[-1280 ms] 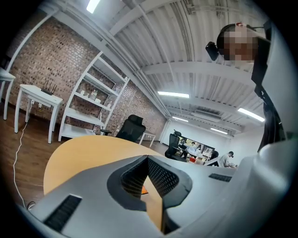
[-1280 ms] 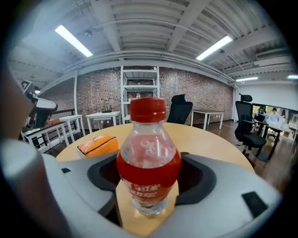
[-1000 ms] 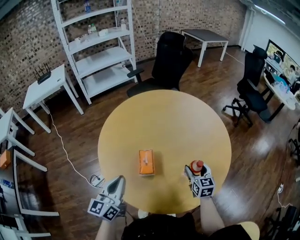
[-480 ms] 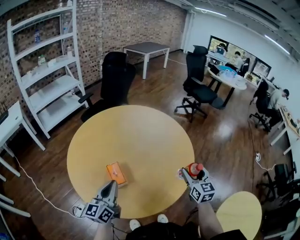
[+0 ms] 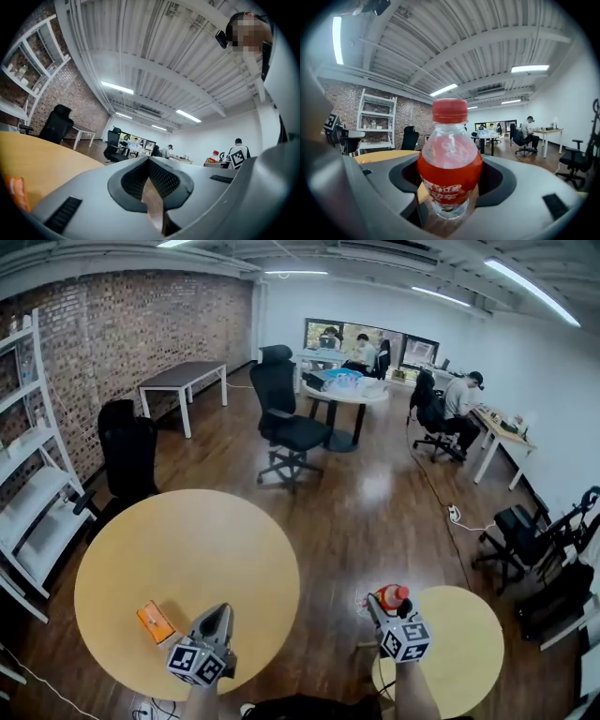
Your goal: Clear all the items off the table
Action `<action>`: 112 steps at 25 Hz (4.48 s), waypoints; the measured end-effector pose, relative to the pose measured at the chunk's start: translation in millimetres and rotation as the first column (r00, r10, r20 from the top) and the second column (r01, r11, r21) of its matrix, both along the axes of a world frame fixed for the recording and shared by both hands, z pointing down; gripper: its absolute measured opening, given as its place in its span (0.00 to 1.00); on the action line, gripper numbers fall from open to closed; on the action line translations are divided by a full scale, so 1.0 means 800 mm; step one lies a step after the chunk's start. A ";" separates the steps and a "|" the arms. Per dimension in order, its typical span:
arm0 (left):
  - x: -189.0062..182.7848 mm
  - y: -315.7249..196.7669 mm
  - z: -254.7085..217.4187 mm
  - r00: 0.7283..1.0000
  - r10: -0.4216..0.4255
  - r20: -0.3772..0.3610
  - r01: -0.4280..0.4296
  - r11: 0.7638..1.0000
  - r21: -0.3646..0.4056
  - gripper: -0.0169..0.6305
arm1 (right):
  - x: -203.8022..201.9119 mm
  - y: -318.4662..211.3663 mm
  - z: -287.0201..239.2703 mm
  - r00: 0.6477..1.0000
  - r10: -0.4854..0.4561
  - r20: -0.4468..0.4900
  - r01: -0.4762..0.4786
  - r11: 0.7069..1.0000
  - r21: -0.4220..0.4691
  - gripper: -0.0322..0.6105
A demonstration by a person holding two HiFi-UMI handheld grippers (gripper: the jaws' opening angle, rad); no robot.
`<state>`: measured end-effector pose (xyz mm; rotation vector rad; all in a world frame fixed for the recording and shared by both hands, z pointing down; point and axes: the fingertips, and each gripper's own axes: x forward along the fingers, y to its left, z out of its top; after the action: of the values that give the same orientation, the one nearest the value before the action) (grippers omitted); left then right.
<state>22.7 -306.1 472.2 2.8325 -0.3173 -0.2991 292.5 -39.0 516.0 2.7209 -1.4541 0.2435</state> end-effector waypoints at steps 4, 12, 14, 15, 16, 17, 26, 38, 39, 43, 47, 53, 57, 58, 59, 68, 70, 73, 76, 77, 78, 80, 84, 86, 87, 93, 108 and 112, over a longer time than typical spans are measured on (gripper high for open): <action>0.095 0.096 -0.008 0.991 0.134 -0.014 -0.134 0.991 0.022 0.01 | 0.042 0.121 0.002 0.995 0.102 -0.013 -0.102 0.995 0.003 0.54; 0.254 0.291 -0.007 0.891 0.454 -0.008 -0.454 0.891 0.030 0.01 | 0.078 0.367 0.015 0.925 0.381 -0.014 -0.381 0.925 -0.002 0.54; 0.286 0.338 -0.014 0.844 0.536 -0.001 -0.535 0.843 0.050 0.01 | 0.075 0.416 0.017 0.894 0.448 -0.011 -0.448 0.894 0.000 0.54; 0.301 0.360 -0.018 0.818 0.575 0.000 -0.574 0.817 0.061 0.01 | 0.071 0.439 0.018 0.875 0.484 -0.010 -0.484 0.875 0.000 0.54; 0.315 0.380 -0.021 0.792 0.610 -0.001 -0.609 0.790 0.071 0.01 | 0.067 0.461 0.018 0.854 0.520 -0.009 -0.520 0.854 -0.004 0.54; 0.327 0.398 -0.024 0.768 0.641 -0.005 -0.638 0.765 0.081 0.01 | 0.060 0.480 0.019 0.832 0.555 -0.009 -0.555 0.832 -0.009 0.54; 0.385 0.508 0.020 0.596 0.803 0.015 -0.802 0.594 0.066 0.01 | 0.009 0.594 0.078 0.672 0.740 0.028 -0.736 0.672 -0.086 0.54; 0.409 0.534 0.071 0.499 0.853 0.153 -0.862 0.506 -0.011 0.01 | 0.001 0.608 0.172 0.569 0.820 0.071 -0.798 0.570 -0.196 0.55; 0.410 0.534 0.074 0.496 0.852 0.166 -0.862 0.506 -0.018 0.01 | 0.002 0.609 0.177 0.561 0.825 0.070 -0.802 0.562 -0.202 0.55; 0.414 0.539 0.086 0.485 0.851 0.201 -0.863 0.503 -0.048 0.01 | 0.006 0.624 0.197 0.518 0.850 0.093 -0.829 0.526 -0.192 0.55; 0.410 0.540 0.100 0.467 0.853 0.235 -0.866 0.494 -0.073 0.01 | 0.006 0.631 0.212 0.481 0.869 0.119 -0.850 0.495 -0.177 0.55; 0.404 0.541 0.107 0.446 0.853 0.271 -0.872 0.483 -0.084 0.01 | -0.008 0.617 0.244 0.480 0.866 0.139 -0.838 0.500 -0.221 0.56; 0.401 0.546 0.100 0.439 0.856 0.273 -0.879 0.472 -0.065 0.01 | -0.008 0.614 0.249 0.488 0.863 0.133 -0.834 0.506 -0.222 0.56; 0.400 0.545 0.097 0.438 0.857 0.270 -0.880 0.470 -0.063 0.01 | -0.008 0.613 0.250 0.488 0.861 0.139 -0.832 0.508 -0.224 0.57; 0.398 0.544 0.095 0.438 0.859 0.267 -0.881 0.469 -0.062 0.01 | -0.007 0.613 0.251 0.489 0.860 0.149 -0.829 0.511 -0.227 0.57; 0.384 0.536 0.080 0.438 0.869 0.229 -0.887 0.460 -0.051 0.01 | -0.021 0.626 0.253 0.458 0.869 0.185 -0.843 0.491 -0.219 0.63; 0.383 0.528 0.074 0.448 0.867 0.216 -0.883 0.468 -0.047 0.01 | -0.028 0.629 0.240 0.453 0.874 0.176 -0.851 0.482 -0.208 0.63; 0.382 0.516 0.067 0.461 0.868 0.184 -0.878 0.477 -0.049 0.01 | -0.040 0.633 0.211 0.433 0.887 0.162 -0.872 0.458 -0.173 0.63; 0.385 0.505 0.064 0.468 0.871 0.148 -0.876 0.480 -0.051 0.01 | -0.050 0.634 0.179 0.417 0.898 0.140 -0.892 0.434 -0.127 0.63; 0.387 0.503 0.064 0.469 0.872 0.139 -0.876 0.480 -0.050 0.01 | -0.052 0.635 0.167 0.411 0.902 0.131 -0.899 0.425 -0.108 0.63; 0.388 0.501 0.063 0.469 0.873 0.130 -0.877 0.478 -0.049 0.01 | -0.055 0.636 0.156 0.403 0.907 0.121 -0.906 0.415 -0.088 0.63; 0.390 0.499 0.060 0.468 0.877 0.110 -0.879 0.474 -0.043 0.01 | -0.059 0.637 0.133 0.387 0.916 0.105 -0.918 0.393 -0.049 0.58; 0.396 0.490 0.047 0.480 0.875 0.066 -0.876 0.482 -0.028 0.01 | -0.062 0.632 0.082 0.368 0.928 0.060 -0.930 0.368 0.022 0.50; 0.401 0.484 0.041 0.488 0.871 0.052 -0.872 0.490 -0.022 0.01 | -0.064 0.626 0.055 0.359 0.933 0.036 -0.932 0.356 0.065 0.40; 0.402 0.481 0.040 0.493 0.869 0.047 -0.869 0.494 -0.020 0.01 | -0.065 0.623 0.043 0.358 0.933 0.030 -0.931 0.354 0.086 0.39; 0.404 0.470 0.033 0.515 0.857 0.027 -0.857 0.515 -0.017 0.01 | -0.067 0.601 -0.002 0.389 0.921 -0.003 -0.912 0.385 0.144 0.06; 0.406 0.476 0.029 0.488 0.873 -0.010 -0.873 0.488 -0.017 0.01 | -0.040 0.575 -0.010 0.444 0.894 -0.048 -0.885 0.447 0.132 0.06; 0.412 0.476 0.030 0.513 0.858 -0.007 -0.858 0.513 -0.019 0.01 | -0.037 0.582 -0.011 0.450 0.892 -0.048 -0.881 0.452 0.138 0.06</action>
<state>352.1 74.5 496.0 2.5558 1.0914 -0.0547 263.1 426.7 507.3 3.2064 0.1824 0.0239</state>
